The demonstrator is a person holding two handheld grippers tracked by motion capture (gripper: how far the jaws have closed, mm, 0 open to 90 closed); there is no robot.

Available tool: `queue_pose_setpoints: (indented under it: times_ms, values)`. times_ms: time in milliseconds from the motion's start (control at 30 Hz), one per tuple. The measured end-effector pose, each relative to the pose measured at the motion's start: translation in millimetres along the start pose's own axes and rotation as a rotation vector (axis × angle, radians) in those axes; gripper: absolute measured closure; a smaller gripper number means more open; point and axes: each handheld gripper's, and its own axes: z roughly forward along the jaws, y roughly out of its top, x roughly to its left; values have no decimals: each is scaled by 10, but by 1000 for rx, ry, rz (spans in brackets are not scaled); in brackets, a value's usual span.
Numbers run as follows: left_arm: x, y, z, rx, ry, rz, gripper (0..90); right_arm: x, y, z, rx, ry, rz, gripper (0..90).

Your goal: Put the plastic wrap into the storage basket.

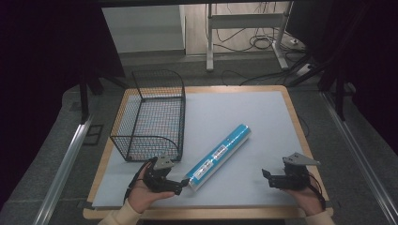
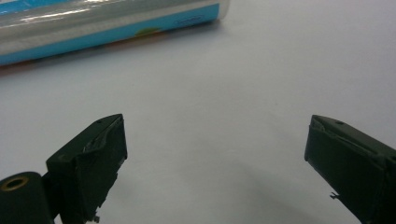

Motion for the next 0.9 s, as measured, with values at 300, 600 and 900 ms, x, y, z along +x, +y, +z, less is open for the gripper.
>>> queue_pose_setpoints:
  times_ms: [300, 600, 900]
  values:
    - [-1, -5, 3, 9, 5, 7, 132, 45, 10, -12, -1, -11, -26, 58]
    - [-28, 27, -12, 23, 3, 17, 145, 10, 1, 5, 6, -8, -4, 59]
    - [-122, 168, -67, 46, -24, 31, 153, 10, 18, -20, -5, -19, -16, 65]
